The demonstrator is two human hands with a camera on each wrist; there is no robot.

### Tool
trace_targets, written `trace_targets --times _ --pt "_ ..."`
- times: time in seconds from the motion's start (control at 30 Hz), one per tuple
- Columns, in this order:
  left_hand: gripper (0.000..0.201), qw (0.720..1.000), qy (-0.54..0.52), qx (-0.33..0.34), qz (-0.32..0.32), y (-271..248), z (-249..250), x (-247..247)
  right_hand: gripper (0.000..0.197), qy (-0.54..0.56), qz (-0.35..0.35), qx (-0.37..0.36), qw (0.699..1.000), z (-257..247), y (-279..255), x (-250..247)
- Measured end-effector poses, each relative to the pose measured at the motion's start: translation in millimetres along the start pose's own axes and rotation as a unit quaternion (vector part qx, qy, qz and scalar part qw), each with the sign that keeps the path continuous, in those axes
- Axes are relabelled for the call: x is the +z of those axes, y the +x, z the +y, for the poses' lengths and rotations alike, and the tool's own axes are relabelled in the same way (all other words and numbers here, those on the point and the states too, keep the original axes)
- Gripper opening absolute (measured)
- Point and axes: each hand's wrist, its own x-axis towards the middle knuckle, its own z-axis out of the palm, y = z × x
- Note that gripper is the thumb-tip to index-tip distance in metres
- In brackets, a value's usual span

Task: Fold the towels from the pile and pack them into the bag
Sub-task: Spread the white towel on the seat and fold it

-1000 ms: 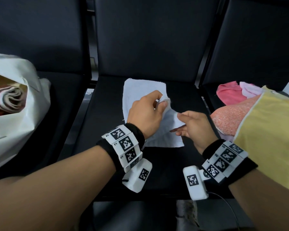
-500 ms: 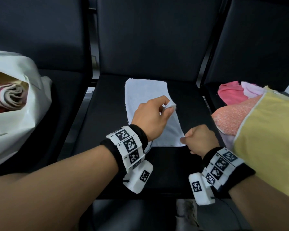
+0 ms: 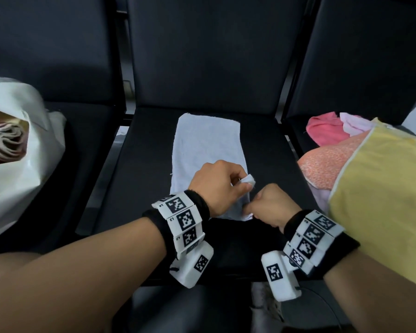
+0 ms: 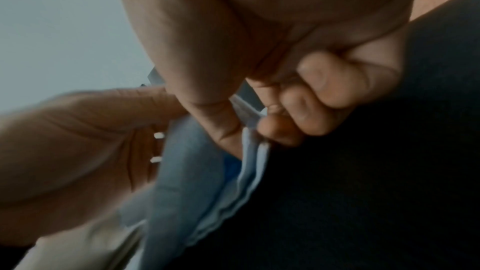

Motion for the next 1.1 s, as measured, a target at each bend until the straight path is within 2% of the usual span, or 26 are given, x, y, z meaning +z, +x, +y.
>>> trace_targets --times 0.13,0.23,0.3,0.37,0.47,0.53,0.67,0.77,0.83,0.87,0.97,1.1 --pt "0.007 0.999 0.035 -0.004 -0.026 -3.4 -2.8 6.0 0.007 0.124 -0.044 -0.004 0.991 -1.4 -10.9 -4.0" --pt "0.008 0.999 0.047 0.008 -0.010 -5.8 -2.4 6.7 0.010 0.206 -0.092 -0.010 0.974 1.7 -20.3 -6.8" --pt "0.010 0.999 0.046 0.015 0.013 -6.9 -0.4 5.7 0.006 0.231 -0.099 -0.029 0.967 3.5 -25.6 -6.9" --pt "0.012 0.998 0.041 0.021 0.039 -7.7 2.5 4.3 0.002 0.251 -0.075 -0.050 0.964 2.4 -30.7 -5.9" --pt "0.011 0.995 0.020 0.035 0.088 -8.6 8.9 -0.5 0.023 0.284 -0.005 -0.087 0.955 -1.3 -36.1 -5.2" --pt "0.011 0.991 0.004 0.048 0.123 -8.9 12.6 -6.5 0.030 0.302 0.039 -0.134 0.943 -4.4 -40.3 -8.8" --pt "0.011 0.982 -0.018 0.062 0.176 -8.6 13.6 -20.6 0.009 0.317 0.038 -0.247 0.915 -10.6 -49.1 -17.1" --pt "0.013 0.981 -0.034 0.058 0.183 -9.0 13.5 -27.9 0.017 0.329 0.001 -0.314 0.891 -12.4 -52.2 -20.9" --pt "0.018 0.980 -0.055 0.059 0.184 -10.5 14.5 -31.9 0.029 0.333 -0.021 -0.332 0.882 -13.3 -52.9 -23.8" --pt "0.021 0.979 -0.064 0.059 0.184 -11.5 15.1 -33.6 0.028 0.329 -0.020 -0.340 0.881 -14.4 -53.5 -25.4" --pt "0.025 0.979 -0.080 0.060 0.179 -13.6 15.6 -37.3 0.011 0.270 0.040 -0.382 0.883 -18.4 -53.8 -28.7" --pt "0.018 0.978 -0.103 0.048 0.177 -13.7 17.3 -37.1 0.007 0.212 0.120 -0.432 0.868 -24.2 -48.7 -31.8"
